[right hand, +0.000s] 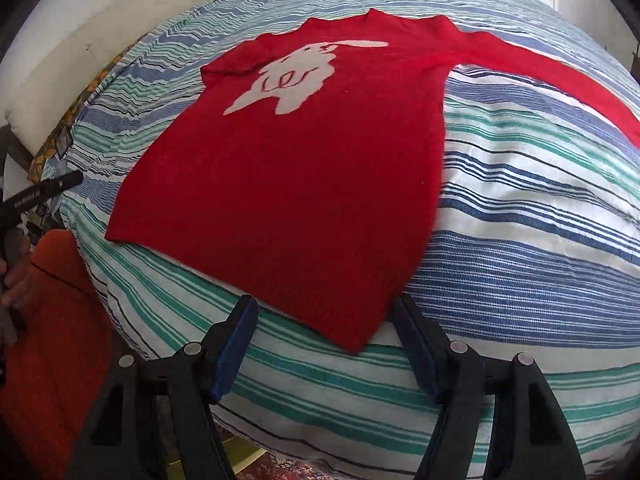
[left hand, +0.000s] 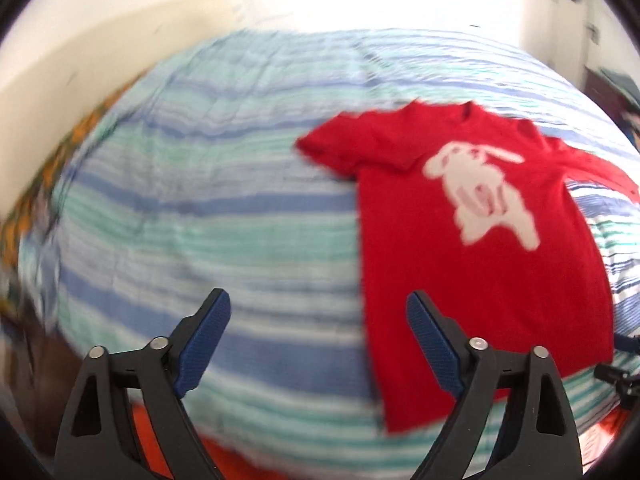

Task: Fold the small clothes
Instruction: 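Release the sleeve with the right gripper, leaving the sweater spread flat, then grasp the other sleeve cuff with the left gripper and pull it outward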

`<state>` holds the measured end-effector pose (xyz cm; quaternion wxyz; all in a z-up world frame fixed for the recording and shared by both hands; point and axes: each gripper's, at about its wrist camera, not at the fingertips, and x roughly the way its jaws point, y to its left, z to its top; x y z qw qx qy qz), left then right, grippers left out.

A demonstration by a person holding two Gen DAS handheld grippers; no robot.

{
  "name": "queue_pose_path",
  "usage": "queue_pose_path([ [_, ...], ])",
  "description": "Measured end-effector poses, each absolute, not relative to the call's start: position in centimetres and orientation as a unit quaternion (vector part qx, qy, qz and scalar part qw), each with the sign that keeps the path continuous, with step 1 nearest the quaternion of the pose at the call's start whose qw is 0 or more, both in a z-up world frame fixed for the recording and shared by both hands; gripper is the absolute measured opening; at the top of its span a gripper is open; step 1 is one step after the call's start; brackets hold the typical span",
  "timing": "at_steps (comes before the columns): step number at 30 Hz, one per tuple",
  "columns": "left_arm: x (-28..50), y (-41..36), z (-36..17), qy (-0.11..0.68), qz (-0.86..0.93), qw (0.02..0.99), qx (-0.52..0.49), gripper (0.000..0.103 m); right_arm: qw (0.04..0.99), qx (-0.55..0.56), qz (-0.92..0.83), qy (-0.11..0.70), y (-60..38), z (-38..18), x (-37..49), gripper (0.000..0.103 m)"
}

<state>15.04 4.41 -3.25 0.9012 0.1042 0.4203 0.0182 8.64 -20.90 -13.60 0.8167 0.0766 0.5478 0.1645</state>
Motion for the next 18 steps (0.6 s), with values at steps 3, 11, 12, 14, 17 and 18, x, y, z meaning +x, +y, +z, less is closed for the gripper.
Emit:
queue_pose_path([
  [3, 20.2, 0.1, -3.1, 0.414, -0.058, 0.889, 0.184, 0.097, 0.814, 0.091, 0.166, 0.549, -21.3, -13.5, 8.8, 0.070],
  [11, 33.8, -7.0, -11.4, 0.429, -0.037, 0.843, 0.324, 0.087, 0.810, 0.104, 0.171, 0.551, -21.1, -13.8, 9.1, 0.078],
  [12, 34.9, -7.1, -12.2, 0.434, -0.030, 0.841, 0.323, 0.087, 0.810, 0.105, 0.171, 0.551, -21.2, -13.8, 9.1, 0.079],
  [14, 37.0, -7.2, -13.9, 0.444, -0.011, 0.833, 0.331, 0.087, 0.809, 0.105, 0.174, 0.551, -21.2, -13.9, 9.0, 0.079],
  [17, 38.8, -6.9, -15.8, 0.444, 0.009, 0.828, 0.342, 0.077, 0.808, 0.104, 0.177, 0.552, -21.2, -14.1, 9.0, 0.080],
  [18, 38.9, -6.6, -15.9, 0.445, 0.007, 0.833, 0.330, 0.065, 0.808, 0.104, 0.178, 0.552, -21.2, -14.1, 9.1, 0.080],
])
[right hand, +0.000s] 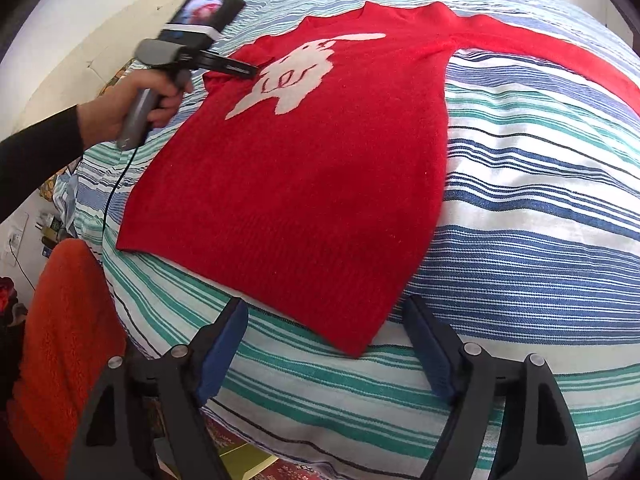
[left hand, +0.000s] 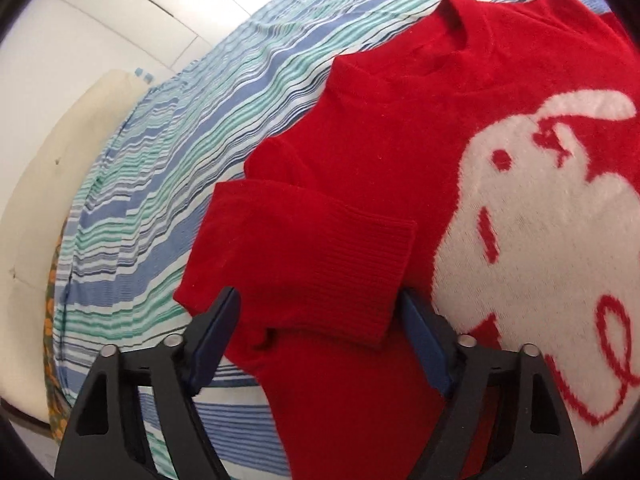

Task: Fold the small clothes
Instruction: 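Grasp the other sleeve cuff with the left gripper and pull it outward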

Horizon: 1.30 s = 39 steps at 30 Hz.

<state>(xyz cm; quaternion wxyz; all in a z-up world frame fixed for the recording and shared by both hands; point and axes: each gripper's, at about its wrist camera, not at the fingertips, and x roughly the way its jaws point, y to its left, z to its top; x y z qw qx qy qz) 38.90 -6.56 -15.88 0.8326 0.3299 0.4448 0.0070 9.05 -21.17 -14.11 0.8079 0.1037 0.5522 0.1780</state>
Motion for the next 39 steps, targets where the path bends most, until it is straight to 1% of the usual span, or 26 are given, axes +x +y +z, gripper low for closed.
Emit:
queue_pose_path([
  [1, 39.1, -6.1, -15.7, 0.450, 0.005, 0.836, 0.313, 0.020, 0.807, 0.103, 0.179, 0.553, -21.1, -14.2, 9.1, 0.082],
  [2, 39.6, -5.2, -15.3, 0.462, 0.012, 0.839, 0.288, 0.007, 0.807, 0.102, 0.180, 0.553, -21.0, -14.2, 9.1, 0.083],
  [3, 39.6, -4.3, -14.5, 0.460, 0.016, 0.847, 0.264, 0.005, 0.807, 0.099, 0.182, 0.553, -20.8, -14.3, 9.1, 0.084],
  [6, 39.9, 1.5, -9.4, 0.444, 0.038, 0.884, 0.137, 0.005, 0.808, 0.077, 0.183, 0.554, -20.1, -14.3, 9.0, 0.089],
  [8, 39.8, 8.4, -5.5, 0.435, 0.067, 0.898, 0.025, 0.005, 0.810, 0.058, 0.181, 0.554, -19.6, -14.3, 8.9, 0.090],
  [10, 39.4, 15.4, -3.5, 0.428, 0.105, 0.896, -0.058, 0.005, 0.812, 0.048, 0.179, 0.553, -19.3, -14.3, 8.8, 0.090],
  [12, 38.6, 22.0, -3.4, 0.428, 0.152, 0.885, -0.102, 0.005, 0.812, 0.052, 0.178, 0.553, -19.4, -14.3, 8.7, 0.090],
  [14, 38.0, 26.5, -4.2, 0.441, 0.195, 0.870, -0.107, 0.005, 0.812, 0.064, 0.176, 0.553, -19.7, -14.3, 8.8, 0.090],
  [16, 37.7, 28.8, -6.1, 0.464, 0.204, 0.853, -0.123, 0.005, 0.812, 0.075, 0.173, 0.552, -19.9, -14.4, 8.9, 0.090],
  [18, 37.2, 30.1, -7.6, 0.486, 0.198, 0.840, -0.136, 0.005, 0.812, 0.076, 0.172, 0.552, -19.7, -14.5, 8.9, 0.092],
  [20, 36.6, 30.0, -7.7, 0.495, 0.183, 0.839, -0.132, 0.005, 0.813, 0.066, 0.170, 0.553, -19.3, -14.6, 8.9, 0.094],
  [25, 33.7, 29.5, -3.3, 0.484, 0.136, 0.856, -0.124, 0.005, 0.814, 0.045, 0.167, 0.555, -18.6, -14.7, 8.8, 0.097],
  [27, 32.1, 29.5, -1.2, 0.481, 0.119, 0.858, -0.135, 0.005, 0.814, 0.051, 0.166, 0.554, -18.8, -14.8, 8.8, 0.097],
  [30, 31.1, 30.2, 0.4, 0.481, 0.093, 0.857, -0.159, 0.005, 0.815, 0.058, 0.164, 0.552, -18.8, -14.9, 8.9, 0.097],
  [32, 31.4, 30.8, -0.4, 0.488, 0.106, 0.850, -0.169, 0.005, 0.816, 0.055, 0.164, 0.551, -18.8, -14.9, 8.8, 0.097],
  [33, 32.0, 31.7, -1.8, 0.498, 0.129, 0.841, -0.168, 0.006, 0.817, 0.052, 0.164, 0.551, -18.7, -14.9, 8.8, 0.097],
  [36, 33.5, 34.4, -8.1, 0.542, 0.176, 0.801, -0.185, 0.007, 0.817, 0.053, 0.162, 0.551, -18.7, -14.9, 8.9, 0.097],
  [37, 33.9, 35.0, -10.1, 0.555, 0.180, 0.789, -0.192, 0.008, 0.817, 0.055, 0.161, 0.551, -18.7, -14.9, 9.0, 0.097],
  [39, 34.1, 36.4, -13.2, 0.567, 0.177, 0.770, -0.233, 0.017, 0.817, 0.058, 0.159, 0.551, -18.7, -14.9, 9.1, 0.097],
])
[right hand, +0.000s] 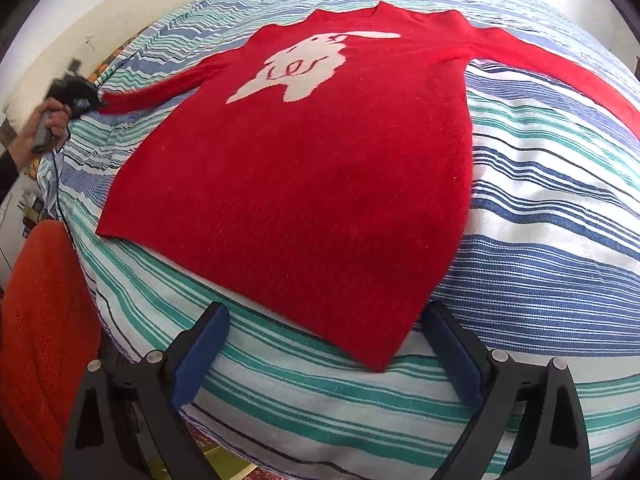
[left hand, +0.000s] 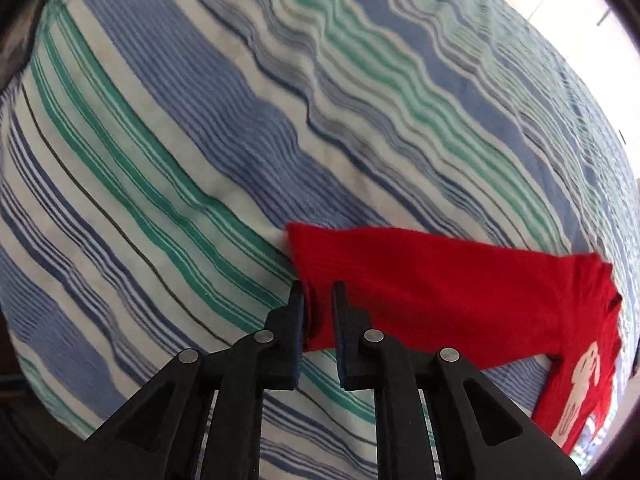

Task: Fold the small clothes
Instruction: 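Grasp the other sleeve cuff with the left gripper and pull it outward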

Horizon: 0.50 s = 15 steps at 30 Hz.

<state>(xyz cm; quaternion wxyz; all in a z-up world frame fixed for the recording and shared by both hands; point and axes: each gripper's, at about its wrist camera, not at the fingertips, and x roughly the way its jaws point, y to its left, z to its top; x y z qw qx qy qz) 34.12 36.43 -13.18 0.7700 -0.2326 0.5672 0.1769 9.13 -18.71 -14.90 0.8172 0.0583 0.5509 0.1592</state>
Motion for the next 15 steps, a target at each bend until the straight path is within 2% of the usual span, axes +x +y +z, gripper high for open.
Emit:
queue_pose_path([
  [2, 33.5, 37.5, -14.5, 0.554, 0.161, 0.765, -0.287, 0.050, 0.818, 0.058, 0.157, 0.551, -18.6, -14.9, 9.2, 0.097],
  [4, 32.9, 37.7, -14.6, 0.531, 0.142, 0.776, -0.309, 0.067, 0.818, 0.051, 0.157, 0.550, -18.5, -14.9, 9.2, 0.097],
  [5, 32.8, 37.4, -14.5, 0.523, 0.142, 0.784, -0.303, 0.068, 0.819, 0.047, 0.156, 0.550, -18.3, -14.9, 9.2, 0.097],
  [6, 32.9, 37.1, -14.6, 0.522, 0.143, 0.788, -0.294, 0.066, 0.819, 0.045, 0.155, 0.550, -18.3, -14.9, 9.2, 0.098],
  [7, 33.1, 36.8, -14.8, 0.526, 0.146, 0.789, -0.282, 0.042, 0.819, 0.043, 0.155, 0.550, -18.2, -15.0, 9.3, 0.099],
  [8, 33.3, 36.3, -14.9, 0.534, 0.151, 0.788, -0.266, 0.002, 0.819, 0.043, 0.155, 0.550, -18.1, -15.0, 9.3, 0.100],
  [12, 32.6, 35.8, -13.5, 0.532, 0.245, 0.792, -0.172, 0.001, 0.820, 0.031, 0.153, 0.550, -17.7, -15.2, 9.4, 0.102],
  [15, 32.2, 36.7, -14.6, 0.548, 0.291, 0.773, -0.135, 0.001, 0.821, 0.031, 0.153, 0.549, -17.8, -15.2, 9.2, 0.102],
])
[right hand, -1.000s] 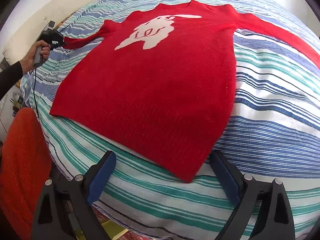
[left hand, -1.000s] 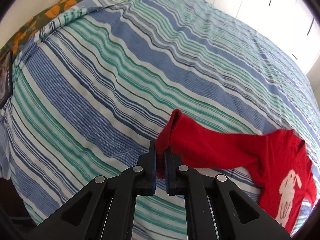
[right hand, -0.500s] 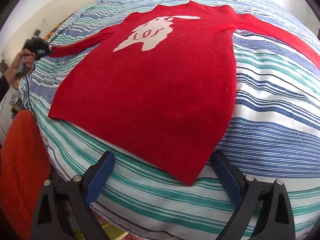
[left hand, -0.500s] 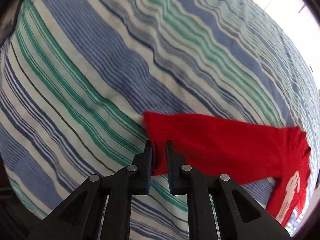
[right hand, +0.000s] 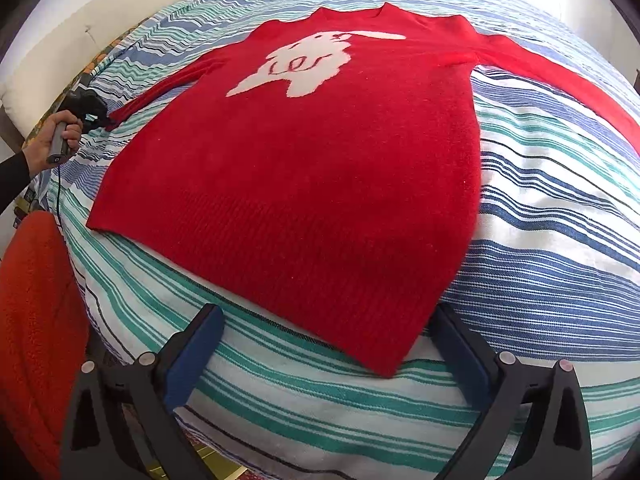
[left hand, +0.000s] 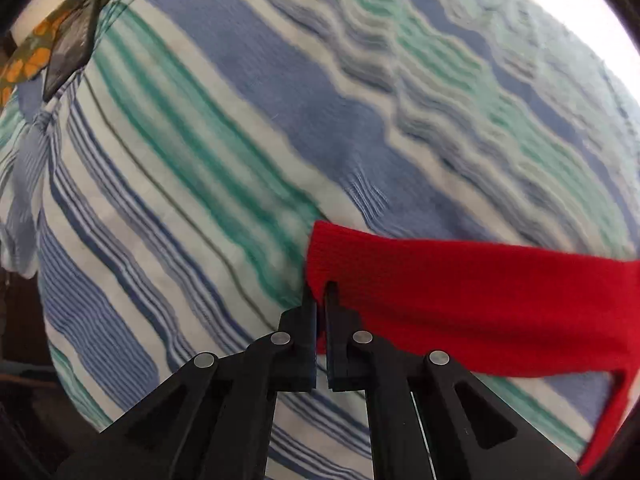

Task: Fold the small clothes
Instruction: 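Grasp the other sleeve cuff with the left gripper and pull it outward, then open the left gripper and release the sleeve cuff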

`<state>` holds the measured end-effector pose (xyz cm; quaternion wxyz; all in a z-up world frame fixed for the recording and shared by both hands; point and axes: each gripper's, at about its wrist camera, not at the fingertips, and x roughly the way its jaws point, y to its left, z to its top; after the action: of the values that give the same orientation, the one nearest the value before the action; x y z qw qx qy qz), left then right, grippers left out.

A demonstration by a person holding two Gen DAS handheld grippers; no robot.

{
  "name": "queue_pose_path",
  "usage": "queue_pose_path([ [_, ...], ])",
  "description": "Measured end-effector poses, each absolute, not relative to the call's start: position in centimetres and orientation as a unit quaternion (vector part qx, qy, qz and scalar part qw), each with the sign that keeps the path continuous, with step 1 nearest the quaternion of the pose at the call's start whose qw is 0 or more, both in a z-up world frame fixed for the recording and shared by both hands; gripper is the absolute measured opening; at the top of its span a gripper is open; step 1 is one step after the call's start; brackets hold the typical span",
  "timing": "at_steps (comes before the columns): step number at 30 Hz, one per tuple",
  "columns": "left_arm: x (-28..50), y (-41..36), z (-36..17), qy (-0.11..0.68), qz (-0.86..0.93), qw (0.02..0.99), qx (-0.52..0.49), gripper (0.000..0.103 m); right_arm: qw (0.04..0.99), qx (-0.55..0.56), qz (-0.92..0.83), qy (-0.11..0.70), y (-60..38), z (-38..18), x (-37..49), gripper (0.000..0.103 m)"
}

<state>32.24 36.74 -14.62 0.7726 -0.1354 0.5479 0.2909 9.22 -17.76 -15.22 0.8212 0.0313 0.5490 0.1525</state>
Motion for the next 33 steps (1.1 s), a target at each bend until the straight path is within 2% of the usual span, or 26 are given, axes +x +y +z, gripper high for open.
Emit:
queue_pose_path([
  [5, 33.2, 35.2, -15.8, 0.552, 0.311, 0.770, -0.072, 0.001, 0.820, 0.021, 0.150, 0.551, -17.7, -15.5, 9.4, 0.102],
  [10, 34.7, 34.7, -17.3, 0.561, 0.323, 0.759, -0.065, 0.002, 0.820, 0.023, 0.152, 0.551, -17.9, -15.6, 9.4, 0.102],
  [13, 35.0, 34.1, -17.1, 0.561, 0.322, 0.760, -0.067, 0.007, 0.820, 0.021, 0.153, 0.552, -17.9, -15.7, 9.3, 0.103],
  [15, 34.7, 33.4, -16.1, 0.560, 0.313, 0.763, -0.078, 0.024, 0.818, 0.020, 0.153, 0.554, -17.9, -15.5, 9.2, 0.103],
  [16, 33.9, 33.1, -15.1, 0.556, 0.303, 0.769, -0.089, 0.048, 0.817, 0.021, 0.153, 0.555, -18.0, -15.4, 9.2, 0.103],
  [17, 32.9, 32.9, -14.0, 0.546, 0.294, 0.778, -0.096, 0.064, 0.816, 0.022, 0.153, 0.556, -18.0, -15.2, 9.2, 0.102],
  [18, 31.4, 32.2, -12.6, 0.529, 0.281, 0.794, -0.101, 0.066, 0.815, 0.023, 0.153, 0.558, -18.0, -14.9, 9.1, 0.102],
  [21, 27.3, 28.4, -9.2, 0.500, 0.229, 0.830, -0.092, 0.069, 0.818, 0.036, 0.151, 0.554, -18.6, -13.3, 8.4, 0.101],
  [26, 21.2, 18.5, -6.3, 0.485, 0.088, 0.867, -0.077, 0.070, 0.863, 0.036, 0.131, 0.486, -20.1, -9.3, 6.5, 0.099],
  [29, 18.9, 11.2, -7.2, 0.494, 0.002, 0.868, -0.053, 0.070, 0.872, 0.022, 0.133, 0.471, -19.7, -8.7, 7.2, 0.090],
  [30, 18.0, 9.0, -7.6, 0.493, -0.019, 0.869, -0.041, 0.070, 0.874, 0.023, 0.136, 0.467, -19.6, -8.7, 7.6, 0.082],
  [33, 16.4, 4.1, -10.1, 0.503, -0.049, 0.863, -0.016, 0.070, 0.865, 0.034, 0.151, 0.478, -19.3, -10.4, 8.6, 0.078],
])
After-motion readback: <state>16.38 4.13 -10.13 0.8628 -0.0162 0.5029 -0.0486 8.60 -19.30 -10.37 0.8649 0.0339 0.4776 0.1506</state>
